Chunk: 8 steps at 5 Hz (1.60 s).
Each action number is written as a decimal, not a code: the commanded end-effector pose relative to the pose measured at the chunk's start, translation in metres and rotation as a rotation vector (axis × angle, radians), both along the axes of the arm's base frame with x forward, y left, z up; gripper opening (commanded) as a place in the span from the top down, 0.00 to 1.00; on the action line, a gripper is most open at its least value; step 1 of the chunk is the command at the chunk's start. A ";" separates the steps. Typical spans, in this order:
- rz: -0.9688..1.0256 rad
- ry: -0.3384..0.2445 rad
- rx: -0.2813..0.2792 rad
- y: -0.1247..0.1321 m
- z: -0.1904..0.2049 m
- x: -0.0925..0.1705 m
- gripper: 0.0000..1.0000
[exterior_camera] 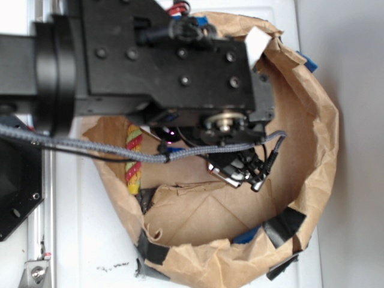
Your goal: Grab the multicolored rope.
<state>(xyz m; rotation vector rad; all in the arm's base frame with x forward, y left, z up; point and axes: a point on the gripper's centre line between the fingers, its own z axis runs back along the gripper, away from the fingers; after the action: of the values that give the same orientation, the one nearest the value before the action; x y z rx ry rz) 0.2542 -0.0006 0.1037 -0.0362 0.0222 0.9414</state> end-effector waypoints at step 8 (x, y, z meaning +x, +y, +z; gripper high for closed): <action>0.076 -0.042 0.113 0.023 -0.065 0.038 0.00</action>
<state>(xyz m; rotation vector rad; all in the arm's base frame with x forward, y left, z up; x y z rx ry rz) 0.2895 0.0160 0.0286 0.0620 -0.0332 1.0100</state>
